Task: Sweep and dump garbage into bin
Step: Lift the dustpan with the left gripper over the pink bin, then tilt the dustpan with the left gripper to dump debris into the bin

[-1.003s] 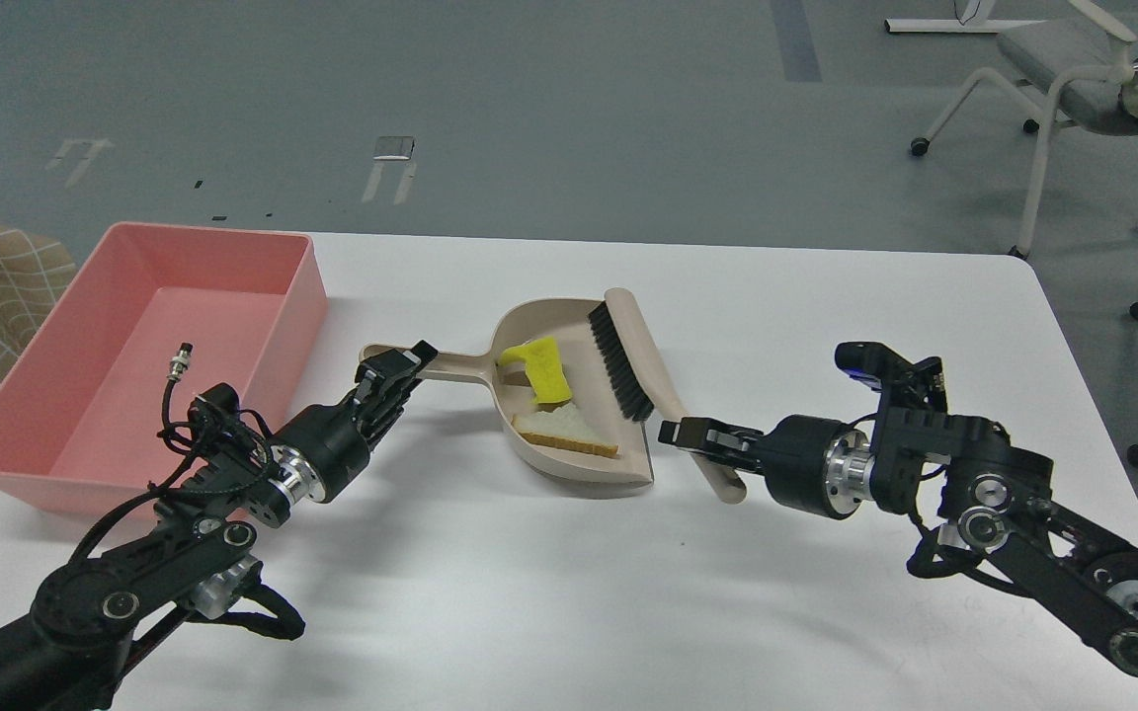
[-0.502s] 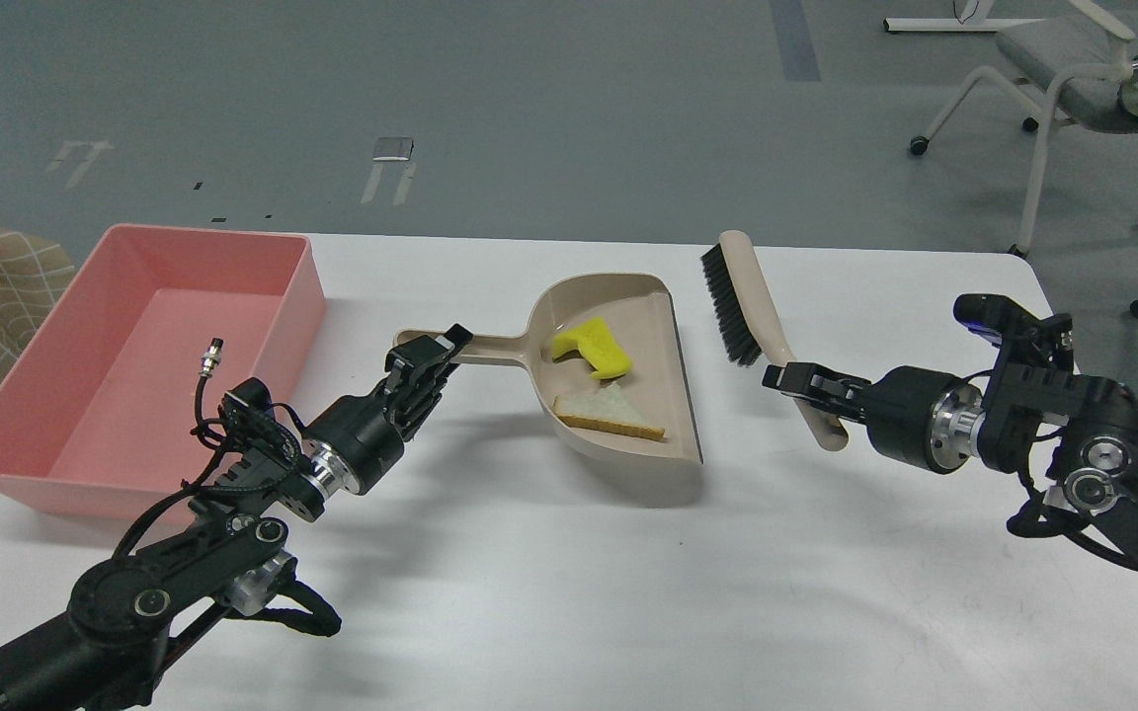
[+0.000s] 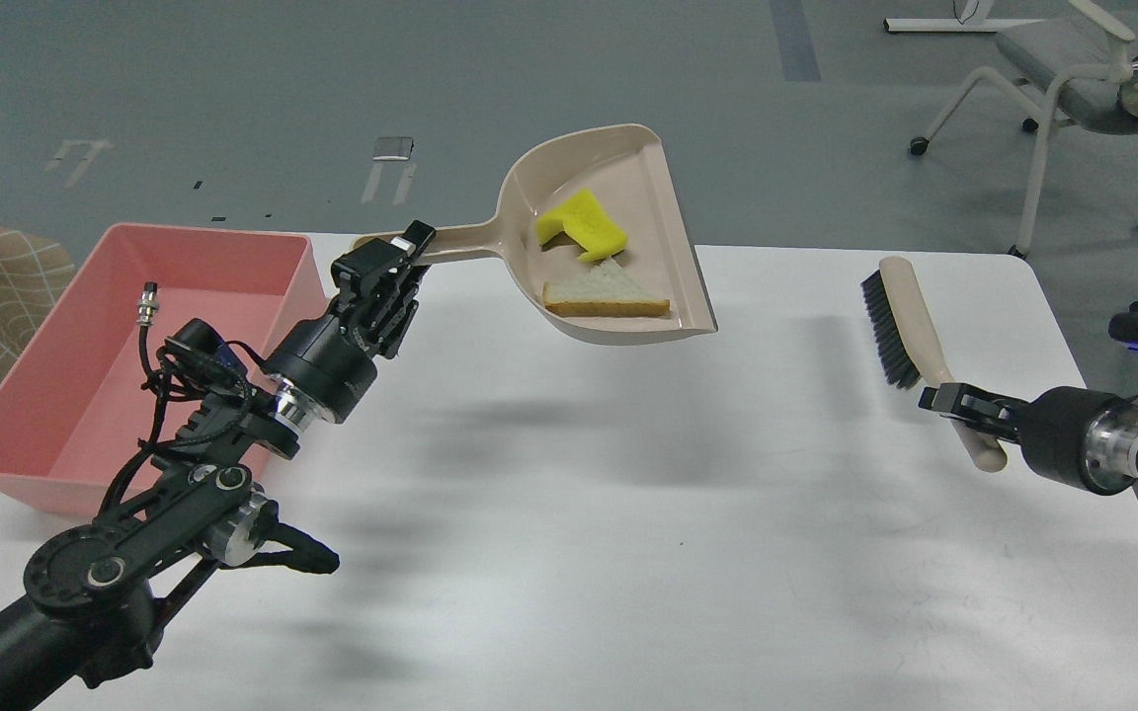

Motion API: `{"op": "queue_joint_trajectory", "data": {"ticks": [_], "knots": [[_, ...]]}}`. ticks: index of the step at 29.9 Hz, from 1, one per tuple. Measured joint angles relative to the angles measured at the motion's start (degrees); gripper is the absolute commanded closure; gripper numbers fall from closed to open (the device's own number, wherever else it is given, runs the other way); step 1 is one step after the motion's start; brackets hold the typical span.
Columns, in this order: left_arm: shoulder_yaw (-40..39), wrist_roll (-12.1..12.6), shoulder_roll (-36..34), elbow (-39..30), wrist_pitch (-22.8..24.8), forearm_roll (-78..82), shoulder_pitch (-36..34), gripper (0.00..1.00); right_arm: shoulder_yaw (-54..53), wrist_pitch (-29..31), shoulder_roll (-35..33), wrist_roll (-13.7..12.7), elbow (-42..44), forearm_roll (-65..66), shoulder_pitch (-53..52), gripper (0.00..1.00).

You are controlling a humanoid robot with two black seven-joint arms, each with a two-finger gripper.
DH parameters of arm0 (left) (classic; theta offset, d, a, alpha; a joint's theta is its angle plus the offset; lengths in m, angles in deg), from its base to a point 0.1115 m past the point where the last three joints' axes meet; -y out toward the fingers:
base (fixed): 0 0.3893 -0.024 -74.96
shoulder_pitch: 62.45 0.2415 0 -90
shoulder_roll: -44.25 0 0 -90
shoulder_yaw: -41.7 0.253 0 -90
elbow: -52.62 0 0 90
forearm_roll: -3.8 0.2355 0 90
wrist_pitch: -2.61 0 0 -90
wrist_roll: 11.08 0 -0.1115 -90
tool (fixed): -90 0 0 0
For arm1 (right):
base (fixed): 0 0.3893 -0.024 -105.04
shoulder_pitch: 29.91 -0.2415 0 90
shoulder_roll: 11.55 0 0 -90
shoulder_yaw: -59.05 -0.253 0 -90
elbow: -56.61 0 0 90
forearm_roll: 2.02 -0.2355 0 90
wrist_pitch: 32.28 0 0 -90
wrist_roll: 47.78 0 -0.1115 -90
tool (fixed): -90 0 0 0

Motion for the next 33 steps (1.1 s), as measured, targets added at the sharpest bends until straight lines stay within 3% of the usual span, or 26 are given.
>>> {"op": "queue_joint_trajectory", "data": {"ticks": [11,20,25,33], "knots": [[-18.61,0.40,-1.47,-3.52,3.93,-1.69,10.63,1.00,-3.16,0.00,-2.03,1.82,0.48,0.09,3.51,1.00],[-32.22,0.59,-8.65,-5.58,7.85,-8.99,22.23,1.00,-4.16,0.00,-2.09,1.96,0.49,0.01,3.59,1.00],[-39.43,0.43,-13.10,-3.25,10.01,-11.82,28.59,1.00,-4.99,0.01,-1.98,1.96,0.21,-0.06,3.59,1.00],[-42.12,0.19,-21.96,2.22,10.21,-11.86,33.97,1.00,-6.43,0.01,-1.84,2.13,0.16,-0.14,3.59,1.00]]}}
